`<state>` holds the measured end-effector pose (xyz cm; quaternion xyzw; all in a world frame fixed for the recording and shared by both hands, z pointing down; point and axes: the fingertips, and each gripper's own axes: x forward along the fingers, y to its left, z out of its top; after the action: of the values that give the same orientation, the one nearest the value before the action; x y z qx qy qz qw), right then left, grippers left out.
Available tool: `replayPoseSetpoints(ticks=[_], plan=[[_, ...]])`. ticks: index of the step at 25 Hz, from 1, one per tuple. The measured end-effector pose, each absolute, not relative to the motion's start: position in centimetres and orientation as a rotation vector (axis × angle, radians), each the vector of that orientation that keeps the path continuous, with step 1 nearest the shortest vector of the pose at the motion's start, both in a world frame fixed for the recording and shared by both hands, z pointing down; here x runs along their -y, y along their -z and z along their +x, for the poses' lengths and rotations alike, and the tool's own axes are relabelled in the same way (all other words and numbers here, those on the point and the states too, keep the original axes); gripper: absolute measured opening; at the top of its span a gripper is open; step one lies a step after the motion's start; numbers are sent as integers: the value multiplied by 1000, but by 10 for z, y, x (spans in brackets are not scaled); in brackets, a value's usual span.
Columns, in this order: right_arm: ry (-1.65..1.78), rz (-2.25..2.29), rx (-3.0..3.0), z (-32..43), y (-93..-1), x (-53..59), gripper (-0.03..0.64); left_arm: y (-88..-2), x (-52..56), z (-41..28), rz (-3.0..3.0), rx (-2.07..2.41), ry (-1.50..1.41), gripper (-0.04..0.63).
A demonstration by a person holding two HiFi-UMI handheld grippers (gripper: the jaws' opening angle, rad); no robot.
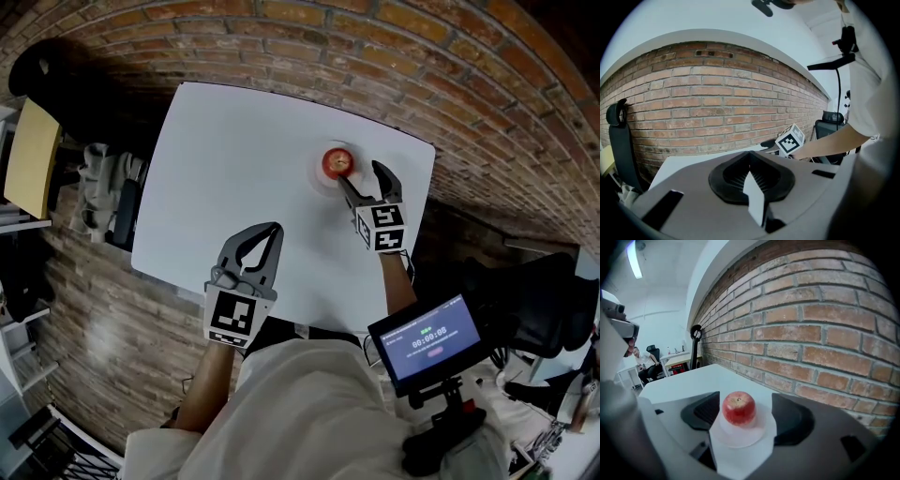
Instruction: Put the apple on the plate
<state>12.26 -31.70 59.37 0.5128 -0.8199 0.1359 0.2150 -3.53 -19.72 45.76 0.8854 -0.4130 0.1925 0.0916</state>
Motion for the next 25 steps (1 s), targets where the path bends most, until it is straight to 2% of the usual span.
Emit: replayPoseSetpoints(ticks=[3,6,10,16,21,25], plan=[[-344,1483,2290,130,-566,316,341,-450,194,-34,2655,1220,-550,5],[-332,1537,2304,132,-539,310,286,-442,192,-34,2675,1219,-525,5],[-334,1580,2347,122,-505,298,263,-427,192,-33,2708,1222,-483,5],[-315,1674,2364,117,-457,278,168,-403,197,-33,2774,1223,-421,5],[-295,1725,2375,120,-425,261,134,-383,199,-38,2810,1230,-366,6],[-280,1795,2374,127,-403,248,70,-372,201,-40,2843,1228,-337,5]])
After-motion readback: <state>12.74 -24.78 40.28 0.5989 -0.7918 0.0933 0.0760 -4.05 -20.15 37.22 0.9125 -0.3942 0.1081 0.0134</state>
